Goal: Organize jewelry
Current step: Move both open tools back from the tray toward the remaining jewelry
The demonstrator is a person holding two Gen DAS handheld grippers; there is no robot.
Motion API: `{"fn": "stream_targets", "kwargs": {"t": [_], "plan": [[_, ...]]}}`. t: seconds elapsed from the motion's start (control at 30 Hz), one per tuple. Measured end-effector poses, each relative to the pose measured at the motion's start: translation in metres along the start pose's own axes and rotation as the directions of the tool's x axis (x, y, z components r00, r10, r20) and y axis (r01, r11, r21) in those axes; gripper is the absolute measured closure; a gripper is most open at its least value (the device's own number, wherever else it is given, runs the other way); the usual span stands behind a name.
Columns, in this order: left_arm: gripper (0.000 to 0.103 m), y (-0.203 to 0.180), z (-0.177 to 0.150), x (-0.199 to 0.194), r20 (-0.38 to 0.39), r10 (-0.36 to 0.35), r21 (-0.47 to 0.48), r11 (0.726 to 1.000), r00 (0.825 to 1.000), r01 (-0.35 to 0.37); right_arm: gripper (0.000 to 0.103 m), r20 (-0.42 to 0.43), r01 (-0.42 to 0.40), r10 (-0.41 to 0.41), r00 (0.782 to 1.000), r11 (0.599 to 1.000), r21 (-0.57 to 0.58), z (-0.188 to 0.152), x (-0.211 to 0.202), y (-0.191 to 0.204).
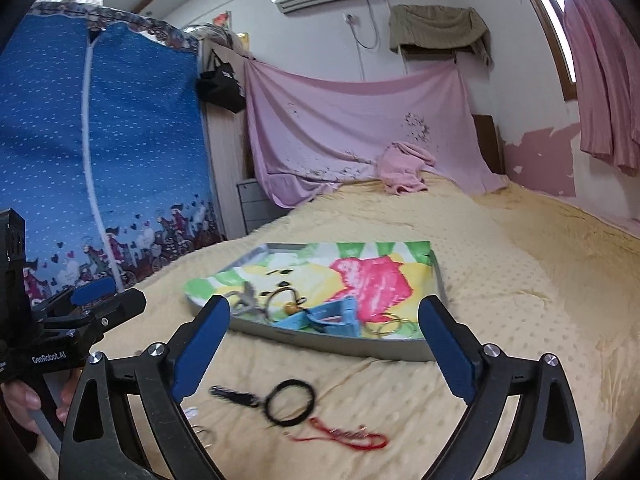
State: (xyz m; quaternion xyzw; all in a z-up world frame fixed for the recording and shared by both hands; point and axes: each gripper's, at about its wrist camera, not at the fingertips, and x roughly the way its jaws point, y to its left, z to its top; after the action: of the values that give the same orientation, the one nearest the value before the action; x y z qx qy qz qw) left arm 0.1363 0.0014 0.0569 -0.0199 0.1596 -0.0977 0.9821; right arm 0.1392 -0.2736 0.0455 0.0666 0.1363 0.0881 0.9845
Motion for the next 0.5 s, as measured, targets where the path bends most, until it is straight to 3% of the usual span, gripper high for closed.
{"fn": "stream_targets", "kwargs": {"t": [0.27, 0.5], "plan": [[0.0, 0.038, -0.009, -0.04, -0.009, 0.04, 0.016, 0.999, 0.999, -0.04, 0.006, -0.001, -0.037, 0.037, 0.999, 0.999, -0.041, -0.012, -0.028, 0.044], [0.0, 0.064, -0.023, -0.05, -0.039, 0.048, -0.004, 0.999, 0.998, -0.049, 0.006, -0.035, -0.035, 0.033, 0.999, 0.997, -0.061, -0.031, -0.037, 0.072]]}}
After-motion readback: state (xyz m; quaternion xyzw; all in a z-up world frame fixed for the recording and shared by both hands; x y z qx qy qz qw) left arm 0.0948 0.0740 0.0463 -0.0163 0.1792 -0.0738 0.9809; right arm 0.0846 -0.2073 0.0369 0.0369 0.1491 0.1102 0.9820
